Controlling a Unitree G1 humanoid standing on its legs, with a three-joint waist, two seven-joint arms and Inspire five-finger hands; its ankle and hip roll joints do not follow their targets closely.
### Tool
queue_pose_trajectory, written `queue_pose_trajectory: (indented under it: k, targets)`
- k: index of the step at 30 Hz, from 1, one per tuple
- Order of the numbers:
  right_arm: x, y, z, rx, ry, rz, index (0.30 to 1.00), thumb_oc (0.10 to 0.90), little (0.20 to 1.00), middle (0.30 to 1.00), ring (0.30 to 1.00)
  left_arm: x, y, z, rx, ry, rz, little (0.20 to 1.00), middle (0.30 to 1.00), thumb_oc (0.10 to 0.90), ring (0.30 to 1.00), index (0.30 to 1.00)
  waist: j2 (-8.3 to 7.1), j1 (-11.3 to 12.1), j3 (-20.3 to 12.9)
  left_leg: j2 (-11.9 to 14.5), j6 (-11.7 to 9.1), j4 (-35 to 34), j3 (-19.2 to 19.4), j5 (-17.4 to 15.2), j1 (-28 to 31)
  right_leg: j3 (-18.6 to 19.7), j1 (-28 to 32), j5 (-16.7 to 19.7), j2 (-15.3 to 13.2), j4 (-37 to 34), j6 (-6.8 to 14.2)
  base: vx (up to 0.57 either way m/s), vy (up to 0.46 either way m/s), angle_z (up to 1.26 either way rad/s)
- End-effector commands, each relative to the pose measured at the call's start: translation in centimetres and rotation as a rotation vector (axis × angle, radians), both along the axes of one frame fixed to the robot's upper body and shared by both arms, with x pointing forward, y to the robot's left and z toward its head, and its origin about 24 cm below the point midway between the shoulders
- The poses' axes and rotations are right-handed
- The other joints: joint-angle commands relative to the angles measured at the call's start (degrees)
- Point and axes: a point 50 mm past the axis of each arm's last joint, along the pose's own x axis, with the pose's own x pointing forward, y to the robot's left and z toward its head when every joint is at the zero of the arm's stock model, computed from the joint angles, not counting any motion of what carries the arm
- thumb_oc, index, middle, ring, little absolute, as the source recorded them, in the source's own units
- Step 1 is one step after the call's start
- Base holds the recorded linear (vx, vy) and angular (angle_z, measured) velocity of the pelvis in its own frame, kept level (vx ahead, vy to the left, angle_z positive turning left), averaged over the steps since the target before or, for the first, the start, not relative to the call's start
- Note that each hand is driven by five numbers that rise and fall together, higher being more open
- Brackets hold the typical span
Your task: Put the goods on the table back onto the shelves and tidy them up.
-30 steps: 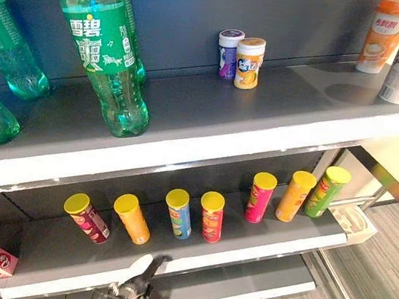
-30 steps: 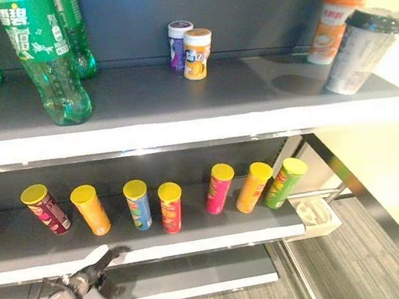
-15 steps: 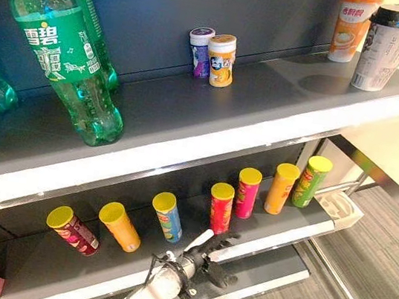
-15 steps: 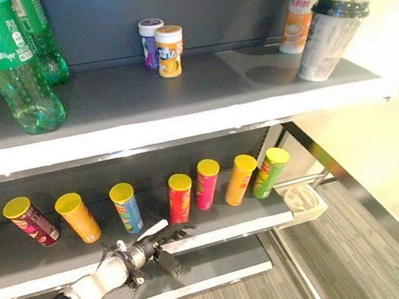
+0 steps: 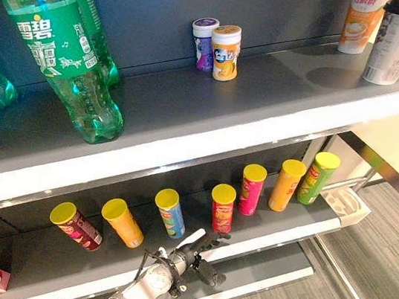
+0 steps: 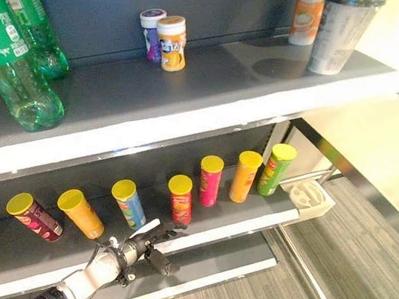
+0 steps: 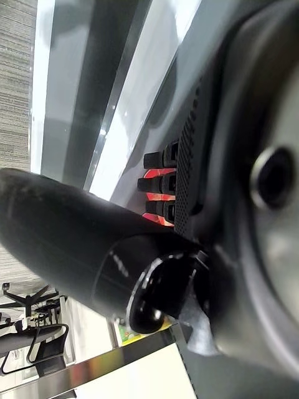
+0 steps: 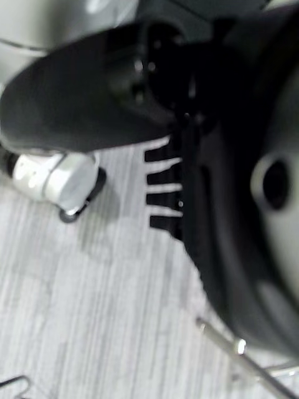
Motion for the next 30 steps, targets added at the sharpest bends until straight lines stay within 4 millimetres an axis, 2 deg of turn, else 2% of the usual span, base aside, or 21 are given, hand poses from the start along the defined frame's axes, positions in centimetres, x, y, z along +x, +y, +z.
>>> queue_pose_trajectory:
  k: [1, 7, 10, 23, 30]
  targets:
    - [-2.0, 0.7, -0.3, -0.006, 0.066, -0.034, 0.9, 0.8, 0.9, 0.9, 0.9, 3.9, -1.4, 4.5, -0.069, -0.23, 0.011, 0.9, 0.9, 0.8, 0.9, 0.9, -3.98, -0.61, -1.68, 7.75, -3.02, 0.25, 1.15, -2.07, -0.02, 1.14, 0.61, 9.69, -2.0, -6.7, -3.57, 0.0, 0.0, 0.0]
    - [-2.1, 1.0, -0.3, 0.0, 0.07, -0.01, 0.9, 0.8, 0.9, 0.9, 0.9, 4.2, -2.0, 3.5, -0.03, -0.209, 0.009, 0.9, 0.9, 0.8, 0.9, 0.9, -4.07, -1.14, -1.5, 8.0, -3.27, 0.25, 1.64, -1.99, -0.33, 1.55, -0.43, 9.51, -1.76, -6.7, -3.45, 0.0, -0.021, 0.0]
    - [-2.4, 1.0, -0.3, 0.0, 0.079, 0.02, 0.9, 0.8, 0.9, 0.9, 0.9, 4.8, -3.0, 3.9, -0.016, -0.231, -0.009, 0.9, 0.9, 0.8, 0.9, 0.9, -4.09, -2.04, -0.84, 8.27, -3.46, 0.25, 1.93, -1.84, -0.65, 2.05, -1.2, 9.35, -1.41, -6.7, -3.42, -0.02, -0.043, -0.05]
    - [-2.8, 0.9, -0.1, -0.012, 0.068, 0.054, 0.9, 0.8, 0.9, 0.9, 0.9, 6.8, -4.8, 6.3, -0.049, -0.316, 0.0, 0.9, 0.9, 0.8, 0.9, 0.9, -3.9, -3.94, 0.38, 8.93, -4.09, 0.25, 2.6, -1.47, -1.13, 3.22, -2.89, 9.2, -0.76, -6.7, -3.51, -0.01, -0.033, -0.04]
    - [-3.1, 1.1, -0.1, -0.01, 0.064, 0.046, 0.9, 0.8, 0.9, 0.9, 0.9, 7.0, -4.9, 6.0, -0.031, -0.316, 0.014, 0.9, 0.9, 0.8, 0.9, 0.9, -4.06, -4.49, 0.47, 9.19, -4.16, 0.25, 2.85, -1.4, -1.01, 3.39, -2.97, 8.93, -0.54, -6.7, -3.55, 0.01, -0.042, -0.01]
